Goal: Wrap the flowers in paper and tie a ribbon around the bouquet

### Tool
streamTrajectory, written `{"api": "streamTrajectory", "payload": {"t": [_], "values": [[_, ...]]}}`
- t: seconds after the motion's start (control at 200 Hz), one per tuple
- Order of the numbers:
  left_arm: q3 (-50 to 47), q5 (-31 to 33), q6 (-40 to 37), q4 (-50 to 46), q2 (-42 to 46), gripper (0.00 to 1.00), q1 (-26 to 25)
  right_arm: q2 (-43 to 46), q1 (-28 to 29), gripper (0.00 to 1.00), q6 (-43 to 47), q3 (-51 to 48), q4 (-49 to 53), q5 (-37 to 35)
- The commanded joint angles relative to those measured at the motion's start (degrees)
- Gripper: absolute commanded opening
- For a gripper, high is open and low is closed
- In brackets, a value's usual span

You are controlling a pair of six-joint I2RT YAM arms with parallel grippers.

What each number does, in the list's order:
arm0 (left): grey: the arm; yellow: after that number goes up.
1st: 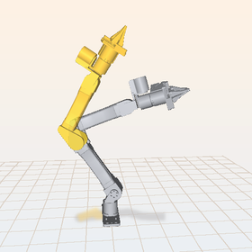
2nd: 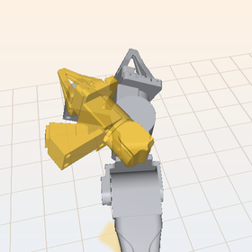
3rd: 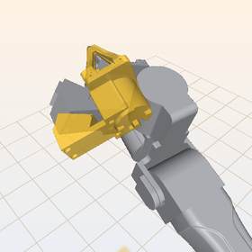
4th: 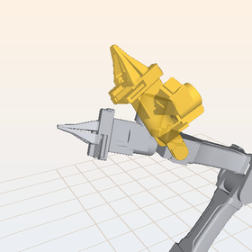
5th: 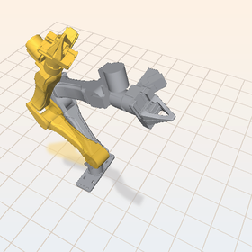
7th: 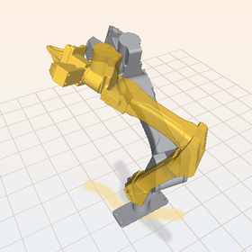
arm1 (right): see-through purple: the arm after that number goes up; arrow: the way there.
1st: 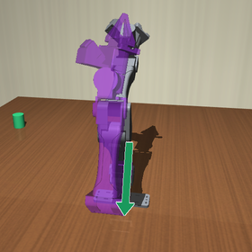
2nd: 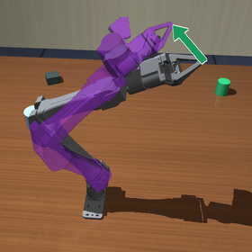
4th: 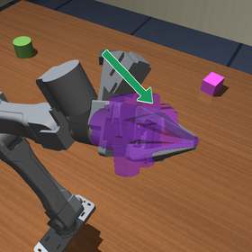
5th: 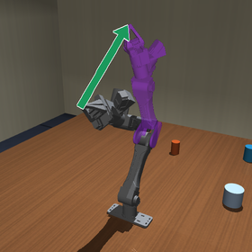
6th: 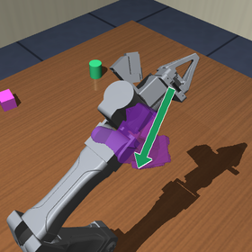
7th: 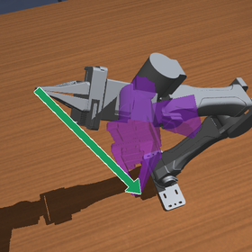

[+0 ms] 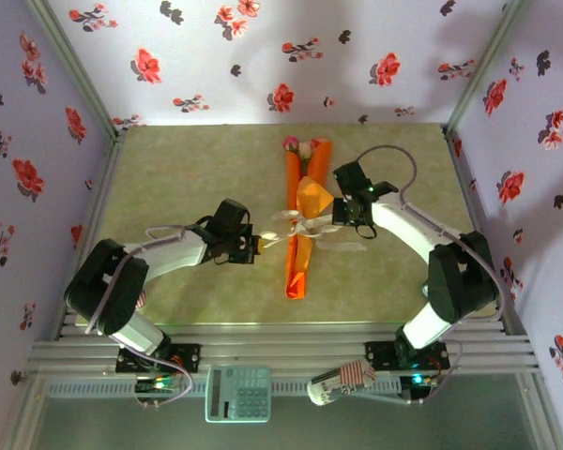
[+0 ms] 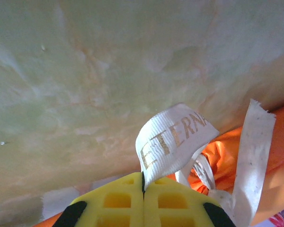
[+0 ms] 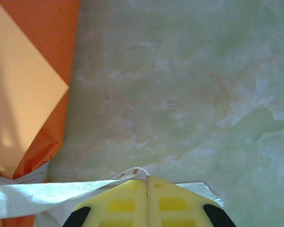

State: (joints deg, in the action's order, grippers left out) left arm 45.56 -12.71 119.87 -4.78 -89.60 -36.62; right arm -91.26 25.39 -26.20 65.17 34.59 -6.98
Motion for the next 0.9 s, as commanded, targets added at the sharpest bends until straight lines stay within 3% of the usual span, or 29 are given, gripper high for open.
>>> {"api": "streamTrajectory", "payload": {"t": [0.0,0.895], "values": [[-0.21,-0.87,-0.86,-3.66,1.46,0.0,0.91,1.88,-1.44,0.0,-3.97,-2.03,-1.36,-0.09],[2.58,-2.5,-8.85,-8.12,2.36,0.0,7.58,4.15,-8.28,0.0,-9.58,-7.45,-4.46,-1.69]]}}
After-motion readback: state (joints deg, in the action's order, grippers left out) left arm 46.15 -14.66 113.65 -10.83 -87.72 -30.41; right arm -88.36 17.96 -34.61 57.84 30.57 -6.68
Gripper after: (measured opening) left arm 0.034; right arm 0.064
